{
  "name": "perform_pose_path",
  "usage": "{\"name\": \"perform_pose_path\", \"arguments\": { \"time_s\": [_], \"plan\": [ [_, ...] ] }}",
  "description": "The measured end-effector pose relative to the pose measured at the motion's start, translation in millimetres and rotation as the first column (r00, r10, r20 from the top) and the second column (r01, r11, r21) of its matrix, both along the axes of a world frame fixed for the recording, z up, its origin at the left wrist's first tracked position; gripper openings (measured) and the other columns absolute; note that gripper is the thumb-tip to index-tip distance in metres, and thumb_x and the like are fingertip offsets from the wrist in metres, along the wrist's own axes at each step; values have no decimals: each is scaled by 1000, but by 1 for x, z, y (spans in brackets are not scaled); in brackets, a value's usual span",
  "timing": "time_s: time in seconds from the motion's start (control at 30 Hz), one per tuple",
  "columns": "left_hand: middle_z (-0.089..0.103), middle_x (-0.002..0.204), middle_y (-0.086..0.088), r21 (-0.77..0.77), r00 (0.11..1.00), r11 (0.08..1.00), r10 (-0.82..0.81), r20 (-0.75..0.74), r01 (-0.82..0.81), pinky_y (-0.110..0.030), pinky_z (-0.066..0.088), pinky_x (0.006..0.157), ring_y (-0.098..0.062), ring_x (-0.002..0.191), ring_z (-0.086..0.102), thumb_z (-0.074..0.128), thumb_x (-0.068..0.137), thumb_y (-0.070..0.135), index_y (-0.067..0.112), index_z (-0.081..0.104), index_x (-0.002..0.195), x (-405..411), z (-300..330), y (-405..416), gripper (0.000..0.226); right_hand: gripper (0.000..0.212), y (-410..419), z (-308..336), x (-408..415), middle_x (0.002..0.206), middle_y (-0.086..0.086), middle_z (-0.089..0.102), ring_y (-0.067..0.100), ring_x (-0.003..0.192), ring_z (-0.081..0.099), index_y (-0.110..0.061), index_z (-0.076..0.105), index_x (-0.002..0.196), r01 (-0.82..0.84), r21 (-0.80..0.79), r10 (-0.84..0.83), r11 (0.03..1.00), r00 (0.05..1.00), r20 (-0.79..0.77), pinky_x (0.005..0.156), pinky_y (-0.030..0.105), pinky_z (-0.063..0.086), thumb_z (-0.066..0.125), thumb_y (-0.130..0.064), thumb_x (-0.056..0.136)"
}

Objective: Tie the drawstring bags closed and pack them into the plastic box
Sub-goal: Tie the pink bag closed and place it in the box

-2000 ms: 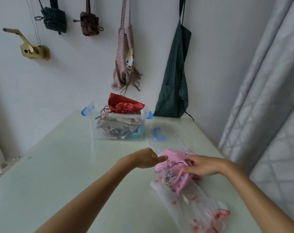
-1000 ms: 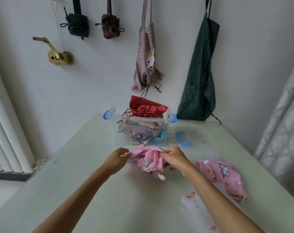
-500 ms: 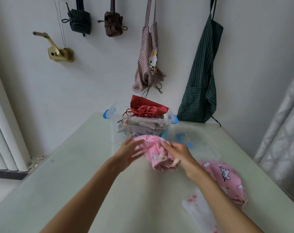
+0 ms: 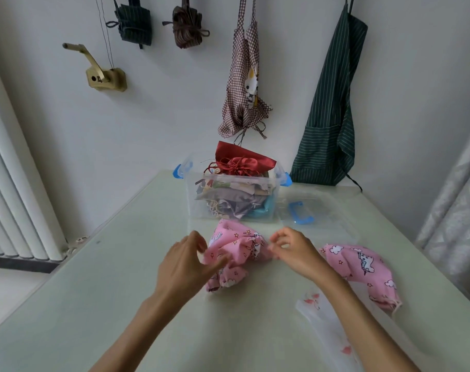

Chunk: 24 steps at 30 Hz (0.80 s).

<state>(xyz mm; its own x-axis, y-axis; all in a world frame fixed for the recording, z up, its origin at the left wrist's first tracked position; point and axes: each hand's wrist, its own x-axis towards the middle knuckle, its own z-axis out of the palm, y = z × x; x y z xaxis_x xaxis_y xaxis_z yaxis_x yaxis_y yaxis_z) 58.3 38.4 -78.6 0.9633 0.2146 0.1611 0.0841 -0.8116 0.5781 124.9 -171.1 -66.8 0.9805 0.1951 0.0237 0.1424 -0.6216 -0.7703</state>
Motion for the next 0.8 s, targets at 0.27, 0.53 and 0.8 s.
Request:
{"name": "perform_pose_path", "arguments": {
  "time_s": [0.27, 0.53, 0.8],
  "plan": [
    [61, 121, 15, -32, 924, 934, -358, -137, 357, -24, 42, 93, -11, 114, 56, 73, 79, 26, 33, 57, 124, 14, -27, 4, 48, 30, 33, -21, -26, 85, -15, 61, -3, 67, 50, -29, 60, 89, -99, -131, 120, 986, 980, 161, 66, 23, 42, 77, -43, 68],
    [64, 71, 37, -196, 979, 969, -116, 169, 148, -11, 47, 65, 10, 68, 65, 72, 81, 20, 38, 72, 78, 4, -43, 20, 18, 20, 11, -26, -39, 69, 0, 63, 10, 40, 57, -15, 61, 73, 167, 334, -88, 928, 967, -240, 36, 16, 30, 59, -25, 91],
    [68, 93, 17, -71, 999, 997, -15, 35, 18, -29, 51, 79, -5, 89, 62, 70, 81, 29, 48, 66, 86, -34, -40, 38, 20, 23, -11, -24, -76, 62, -3, 69, 5, 52, 60, -26, 60, 65, 30, -293, -66, 956, 991, -113, 58, 21, 46, 63, -39, 84]
  ]
}}
